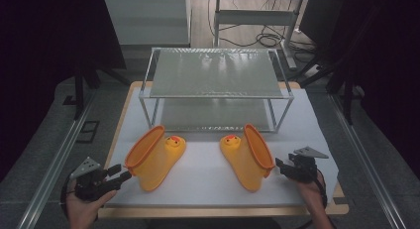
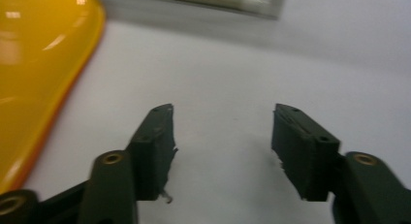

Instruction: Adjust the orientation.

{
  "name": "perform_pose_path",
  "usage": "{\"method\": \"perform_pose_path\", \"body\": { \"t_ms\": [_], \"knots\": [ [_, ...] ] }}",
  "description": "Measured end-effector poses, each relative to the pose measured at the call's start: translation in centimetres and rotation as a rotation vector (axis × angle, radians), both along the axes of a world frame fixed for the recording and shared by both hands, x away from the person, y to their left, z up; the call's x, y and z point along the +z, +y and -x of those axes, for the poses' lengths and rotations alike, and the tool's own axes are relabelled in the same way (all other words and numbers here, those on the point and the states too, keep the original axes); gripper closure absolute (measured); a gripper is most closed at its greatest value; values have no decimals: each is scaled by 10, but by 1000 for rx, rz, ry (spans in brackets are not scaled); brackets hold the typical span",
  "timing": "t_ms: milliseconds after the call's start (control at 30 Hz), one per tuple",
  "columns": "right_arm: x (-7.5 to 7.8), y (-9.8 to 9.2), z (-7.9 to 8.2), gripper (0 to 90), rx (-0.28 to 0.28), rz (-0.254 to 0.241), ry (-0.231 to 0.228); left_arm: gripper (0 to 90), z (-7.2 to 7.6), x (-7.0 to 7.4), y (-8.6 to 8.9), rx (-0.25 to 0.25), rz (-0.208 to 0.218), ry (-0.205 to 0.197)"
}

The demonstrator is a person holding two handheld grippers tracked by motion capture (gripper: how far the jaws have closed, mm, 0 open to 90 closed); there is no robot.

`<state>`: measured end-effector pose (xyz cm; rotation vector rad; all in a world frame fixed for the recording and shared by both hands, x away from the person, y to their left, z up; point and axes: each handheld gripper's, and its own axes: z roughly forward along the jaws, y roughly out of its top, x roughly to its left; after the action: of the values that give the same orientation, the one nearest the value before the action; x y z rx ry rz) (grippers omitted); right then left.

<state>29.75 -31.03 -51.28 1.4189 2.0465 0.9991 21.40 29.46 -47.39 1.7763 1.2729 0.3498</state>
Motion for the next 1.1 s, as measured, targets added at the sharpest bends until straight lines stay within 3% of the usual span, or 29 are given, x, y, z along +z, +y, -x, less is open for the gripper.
{"method": "perform_pose_path", "body": {
  "t_ms": [33, 133, 167, 233, 267, 333, 367, 400, 467, 567, 800, 833, 1100],
  "knots": [
    [1, 1, 2, 492, 18, 0, -6, 468, 0, 0, 0, 0, 0, 0],
    [5, 4, 7, 643, 142, -15, -11, 454, -2, -1, 0, -3, 1, 0],
    [5, 4, 7, 643, 142, -15, -11, 454, -3, -1, 0, -5, 1, 2],
    [7, 8, 10, 733, 210, -17, -12, 450, -5, -1, -1, -7, 0, 4],
    [8, 12, 13, 811, 280, -21, -6, 442, -6, -2, -2, -9, 0, 7],
    [8, 14, 13, 839, 308, -23, -4, 440, -7, -2, -3, -15, -2, 6],
    [8, 21, 16, 892, 387, -23, 6, 431, -8, -3, -3, -15, -5, 7],
    [8, 21, 16, 892, 387, -23, 6, 428, -8, -3, -3, -15, -5, 7],
    [7, 33, 18, 895, 475, -8, 17, 421, -8, -3, -2, -20, -2, 5],
    [7, 41, 21, 896, 508, 15, 14, 415, -9, -2, 0, -17, 5, 0],
    [7, 49, 23, 897, 575, -2, 18, 410, -10, -1, 3, -9, 13, -3],
    [7, 58, 25, 897, 605, 4, 15, 409, -10, -1, 2, -12, 15, -2],
    [7, 91, 23, 895, 628, -23, -3, 405, -13, -2, 0, -21, 14, 3]
  ]
}}
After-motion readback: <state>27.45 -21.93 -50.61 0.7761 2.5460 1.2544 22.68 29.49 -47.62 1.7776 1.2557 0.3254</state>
